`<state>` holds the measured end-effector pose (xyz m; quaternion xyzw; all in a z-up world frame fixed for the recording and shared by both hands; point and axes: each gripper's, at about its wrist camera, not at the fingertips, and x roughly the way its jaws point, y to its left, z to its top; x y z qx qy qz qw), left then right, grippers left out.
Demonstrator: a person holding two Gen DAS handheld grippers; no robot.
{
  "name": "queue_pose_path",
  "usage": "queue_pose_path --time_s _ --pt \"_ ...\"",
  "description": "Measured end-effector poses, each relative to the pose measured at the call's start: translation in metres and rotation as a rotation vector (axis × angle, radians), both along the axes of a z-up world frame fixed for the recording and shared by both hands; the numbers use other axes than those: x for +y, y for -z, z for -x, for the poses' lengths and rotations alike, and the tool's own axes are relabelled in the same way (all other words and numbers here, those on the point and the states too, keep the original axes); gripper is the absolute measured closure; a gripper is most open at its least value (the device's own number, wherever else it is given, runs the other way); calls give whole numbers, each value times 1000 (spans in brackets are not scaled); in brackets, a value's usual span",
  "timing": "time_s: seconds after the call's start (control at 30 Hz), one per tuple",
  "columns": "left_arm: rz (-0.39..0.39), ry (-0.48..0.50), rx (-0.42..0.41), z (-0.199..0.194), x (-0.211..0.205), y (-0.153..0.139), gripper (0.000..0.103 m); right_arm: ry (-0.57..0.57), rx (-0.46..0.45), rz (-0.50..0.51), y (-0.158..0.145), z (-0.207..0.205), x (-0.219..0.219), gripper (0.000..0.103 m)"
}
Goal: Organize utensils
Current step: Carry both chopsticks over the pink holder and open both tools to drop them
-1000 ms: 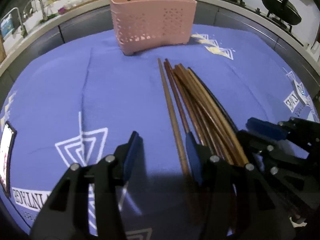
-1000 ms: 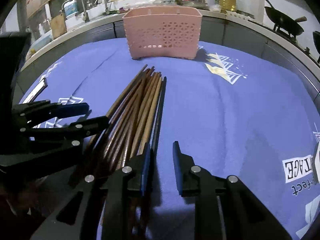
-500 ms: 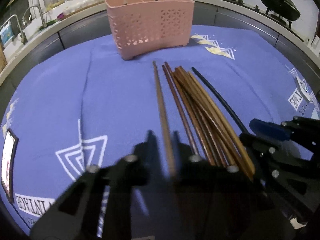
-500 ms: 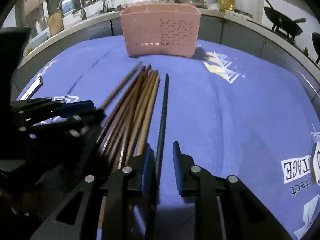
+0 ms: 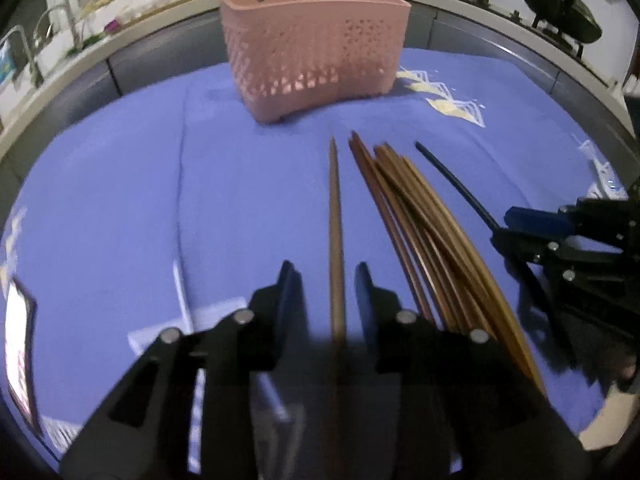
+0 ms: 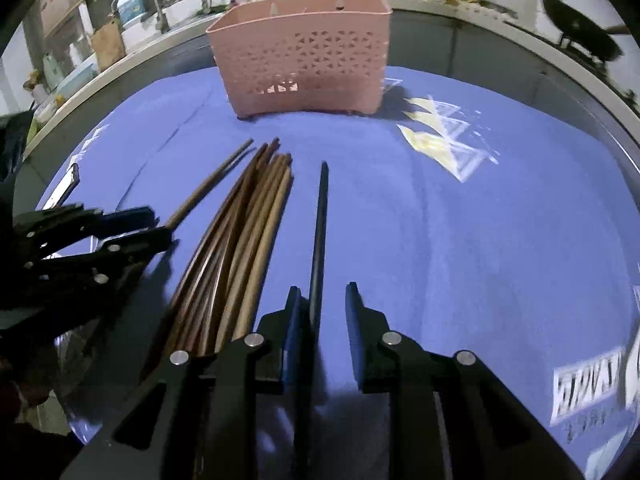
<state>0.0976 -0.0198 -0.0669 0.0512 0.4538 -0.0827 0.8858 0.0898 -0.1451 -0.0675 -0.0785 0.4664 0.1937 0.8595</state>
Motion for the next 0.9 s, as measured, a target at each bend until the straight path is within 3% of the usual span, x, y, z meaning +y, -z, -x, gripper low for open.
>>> queue_pose_path --time_s 0.17,0.2,0.23,0.27,0.33,0.4,0.5,0.63,0.9 --pt "-27 35 -17 -43 -10 -2 76 -59 37 34 -4 -48 21 80" --pt "-6 53 -15 -50 -12 -2 93 -69 39 38 -5 -53 24 80" --pt "15 65 -11 -55 -13 -3 98 -87 46 38 -6 -60 28 85" --pt "27 66 -7 -58 -13 -3 98 -104 59 27 -6 -63 31 97" --pt "50 69 7 -62 -12 -5 98 -118 83 8 -7 -68 34 98" --pt "126 73 16 -58 -5 -14 98 -120 81 -22 -11 -66 31 98" --pt "194 80 -51 -44 8 -40 99 -111 -4 -130 -39 -51 19 98" --pt "281 88 -176 -18 27 -93 98 -108 -193 -240 -85 -19 3 98" --pt "336 94 -384 20 42 -173 98 -110 -479 -330 -149 14 -4 98"
